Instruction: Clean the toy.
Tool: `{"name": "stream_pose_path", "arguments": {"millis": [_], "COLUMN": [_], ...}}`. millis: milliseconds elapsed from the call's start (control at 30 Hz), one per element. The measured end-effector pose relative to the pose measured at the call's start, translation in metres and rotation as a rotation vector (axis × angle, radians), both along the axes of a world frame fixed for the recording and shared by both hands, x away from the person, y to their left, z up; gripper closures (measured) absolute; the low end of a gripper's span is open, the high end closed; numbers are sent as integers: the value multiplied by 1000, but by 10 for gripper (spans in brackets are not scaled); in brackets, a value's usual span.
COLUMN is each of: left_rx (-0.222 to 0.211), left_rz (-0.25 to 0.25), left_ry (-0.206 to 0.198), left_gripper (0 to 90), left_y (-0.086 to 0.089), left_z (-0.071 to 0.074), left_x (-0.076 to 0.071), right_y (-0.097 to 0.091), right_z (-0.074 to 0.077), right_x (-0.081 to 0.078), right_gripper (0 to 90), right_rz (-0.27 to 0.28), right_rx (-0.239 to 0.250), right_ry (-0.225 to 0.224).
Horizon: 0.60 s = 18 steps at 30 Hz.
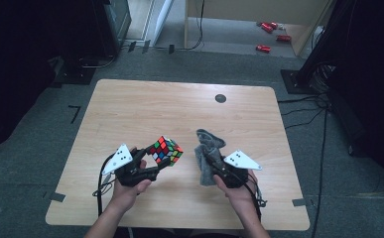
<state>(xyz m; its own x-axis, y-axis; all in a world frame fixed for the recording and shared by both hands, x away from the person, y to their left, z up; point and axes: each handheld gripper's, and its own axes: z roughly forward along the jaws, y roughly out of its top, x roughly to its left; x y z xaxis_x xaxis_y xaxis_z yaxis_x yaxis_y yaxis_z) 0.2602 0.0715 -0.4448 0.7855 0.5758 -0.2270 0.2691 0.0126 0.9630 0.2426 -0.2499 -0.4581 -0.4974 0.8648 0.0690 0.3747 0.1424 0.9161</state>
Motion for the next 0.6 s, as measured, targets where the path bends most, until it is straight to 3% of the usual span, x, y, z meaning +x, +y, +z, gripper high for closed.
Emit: {"name": "stream_pose_path", "arguments": {"millis": [133,300,467,600], "left_rx": [79,211,337,428], "left_rz": [43,78,114,120], "left_ry": [17,51,82,102], "left_gripper": [343,343,343,343], "left_y": [-4,-11,-17,-23], "left_z": [-4,-16,-28,-37], "left_x": [3,10,16,19], "right_y": [-18,-35,-40,-41], "right_z": [-8,-24,-37,-43], "right_x": [8,17,22,25], "right_gripper": [733,731,728,726], "right_rz": [-79,-153,-177,-178], "right_rx": [-72,-123,-189,-189], "right_ry": [10,57,92,117]}}
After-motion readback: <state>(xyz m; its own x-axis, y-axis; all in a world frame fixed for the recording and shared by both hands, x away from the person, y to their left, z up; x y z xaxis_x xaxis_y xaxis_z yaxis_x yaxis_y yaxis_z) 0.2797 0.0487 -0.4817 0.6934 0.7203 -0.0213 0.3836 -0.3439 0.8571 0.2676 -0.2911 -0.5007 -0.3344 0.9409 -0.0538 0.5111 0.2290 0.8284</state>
